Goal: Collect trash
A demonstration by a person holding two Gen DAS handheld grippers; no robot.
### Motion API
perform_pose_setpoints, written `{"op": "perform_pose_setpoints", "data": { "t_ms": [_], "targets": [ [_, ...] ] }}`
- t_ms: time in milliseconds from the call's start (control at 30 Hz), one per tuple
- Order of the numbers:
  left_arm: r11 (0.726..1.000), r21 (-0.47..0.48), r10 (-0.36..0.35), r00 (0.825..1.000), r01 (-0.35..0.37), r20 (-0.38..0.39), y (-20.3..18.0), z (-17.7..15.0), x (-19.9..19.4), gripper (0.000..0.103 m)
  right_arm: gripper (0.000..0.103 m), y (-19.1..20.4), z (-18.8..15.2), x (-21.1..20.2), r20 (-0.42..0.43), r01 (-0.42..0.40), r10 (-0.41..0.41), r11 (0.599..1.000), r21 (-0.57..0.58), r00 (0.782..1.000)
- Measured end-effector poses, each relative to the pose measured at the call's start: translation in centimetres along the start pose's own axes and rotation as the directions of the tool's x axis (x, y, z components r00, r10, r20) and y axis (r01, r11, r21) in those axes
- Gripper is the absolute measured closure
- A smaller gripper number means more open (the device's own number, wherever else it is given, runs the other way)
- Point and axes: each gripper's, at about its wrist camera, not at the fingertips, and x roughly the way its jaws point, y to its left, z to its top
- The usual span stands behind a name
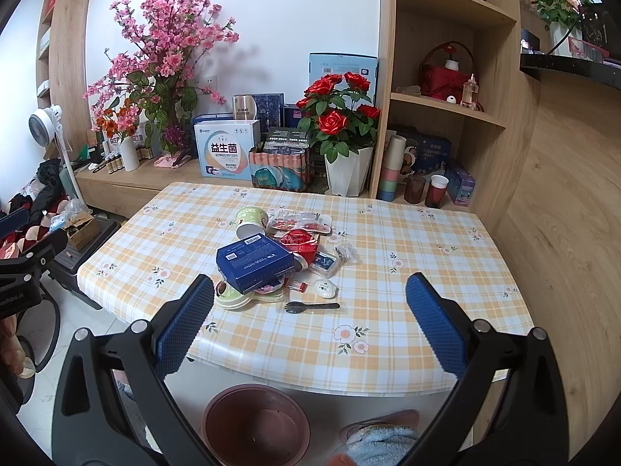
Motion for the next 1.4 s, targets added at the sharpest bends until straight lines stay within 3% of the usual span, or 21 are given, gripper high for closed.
{"op": "perform_pose_setpoints", "data": {
  "t_ms": [100,233,367,567,700,767,900,1033,1300,1400],
  "targets": [
    [0.999,0.015,0.034,0.999,-0.034,0.025,-0.4,-0.1,0.2,0.005,0.006,-0.3,-0.7,0.9,-0.005,-0.001,0.001,1.000,0.000,1.000],
    [1.000,0.002,-0.001,0.999,0.001,0.038,-0.2,-0.8,1.0,0.005,0.005,-1.0,-1.7,2.4,-0.021,-0.002,0.003,1.000,0.014,1.000],
    [0.998,0.004,-0.057,0.998,0.057,-0.003,-0.2,-2.1,3.8,0.005,0.005,-1.7,-2.9,4.9,-0.069,-0.014,0.017,0.999,0.044,0.997],
    [0.997,-0.028,-0.078,0.994,0.076,-0.070,-0.3,-3.7,7.6,0.005,0.005,-2.6,-5.1,8.5,-0.083,-0.021,0.025,0.999,0.047,0.996],
    [0.994,-0.038,-0.104,0.992,0.102,-0.069,-0.3,-4.6,9.4,0.005,0.005,-2.9,-6.2,11.0,-0.121,-0.025,0.031,0.998,0.053,0.992],
    [0.995,-0.030,-0.101,0.993,0.099,-0.068,-0.7,-5.1,10.3,0.005,0.005,-3.2,-6.9,12.6,-0.168,-0.036,0.045,0.998,0.059,0.985],
    [0.992,-0.004,-0.128,0.982,0.129,-0.138,-1.6,-5.8,13.0,0.005,0.005,-3.4,-7.9,14.8,-0.208,-0.024,0.031,0.999,0.033,0.978],
    [0.994,0.023,-0.104,0.979,0.110,-0.178,-2.9,-6.2,14.9,0.005,0.005,-3.7,-8.5,17.0,-0.249,-0.004,0.008,1.000,0.014,0.969],
    [0.983,0.088,-0.143,0.972,0.162,-0.187,-6.0,-6.3,19.3,0.005,0.006,-5.1,-9.1,20.9,-0.303,-0.008,0.016,1.000,0.028,0.953],
    [0.969,0.157,-0.160,0.969,0.190,-0.188,-8.0,-6.4,21.1,0.005,0.006,-5.5,-9.4,22.4,-0.326,-0.009,0.018,1.000,0.029,0.945]
  ]
}}
